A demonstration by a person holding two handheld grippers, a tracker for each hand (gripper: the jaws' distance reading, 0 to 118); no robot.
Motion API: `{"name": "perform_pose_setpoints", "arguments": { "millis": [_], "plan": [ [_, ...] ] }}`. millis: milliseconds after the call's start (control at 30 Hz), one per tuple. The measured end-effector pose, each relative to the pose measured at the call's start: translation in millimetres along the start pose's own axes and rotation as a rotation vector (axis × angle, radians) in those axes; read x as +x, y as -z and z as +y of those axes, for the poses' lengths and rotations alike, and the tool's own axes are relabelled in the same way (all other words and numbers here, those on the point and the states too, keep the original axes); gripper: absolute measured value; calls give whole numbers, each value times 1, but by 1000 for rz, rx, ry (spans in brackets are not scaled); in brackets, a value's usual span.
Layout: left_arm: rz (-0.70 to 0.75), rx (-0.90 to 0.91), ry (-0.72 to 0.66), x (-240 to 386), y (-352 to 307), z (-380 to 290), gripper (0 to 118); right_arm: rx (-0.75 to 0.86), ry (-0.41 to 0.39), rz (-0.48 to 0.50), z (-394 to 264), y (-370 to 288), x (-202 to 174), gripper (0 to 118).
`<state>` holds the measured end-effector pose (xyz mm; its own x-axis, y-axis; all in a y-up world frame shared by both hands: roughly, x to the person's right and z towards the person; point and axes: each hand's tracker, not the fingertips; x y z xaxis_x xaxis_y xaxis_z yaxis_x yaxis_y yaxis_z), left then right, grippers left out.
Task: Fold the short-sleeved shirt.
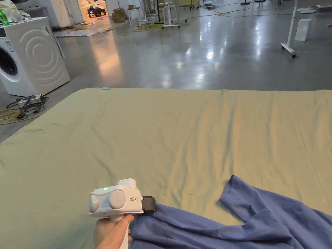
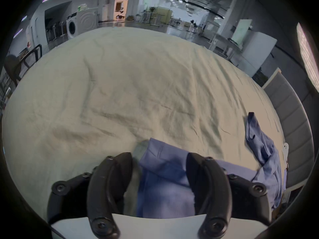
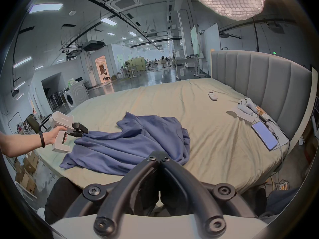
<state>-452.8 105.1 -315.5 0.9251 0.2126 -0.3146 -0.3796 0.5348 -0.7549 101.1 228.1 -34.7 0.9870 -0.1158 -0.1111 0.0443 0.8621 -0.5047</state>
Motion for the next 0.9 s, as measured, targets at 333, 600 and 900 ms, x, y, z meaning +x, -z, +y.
{"name": "perform_pose_setpoints", "arguments": {
  "millis": [333, 600, 900],
  "plan": [
    [133, -82, 367, 54, 18, -15, 11, -62, 84, -11, -18, 8, 13, 0],
    [113, -163, 361, 53, 25, 1, 11, -142, 5, 123, 73, 115, 23, 23],
    [80, -169, 378, 49, 31, 10, 11, -332, -175, 50, 137, 325, 46, 99]
  ]
}}
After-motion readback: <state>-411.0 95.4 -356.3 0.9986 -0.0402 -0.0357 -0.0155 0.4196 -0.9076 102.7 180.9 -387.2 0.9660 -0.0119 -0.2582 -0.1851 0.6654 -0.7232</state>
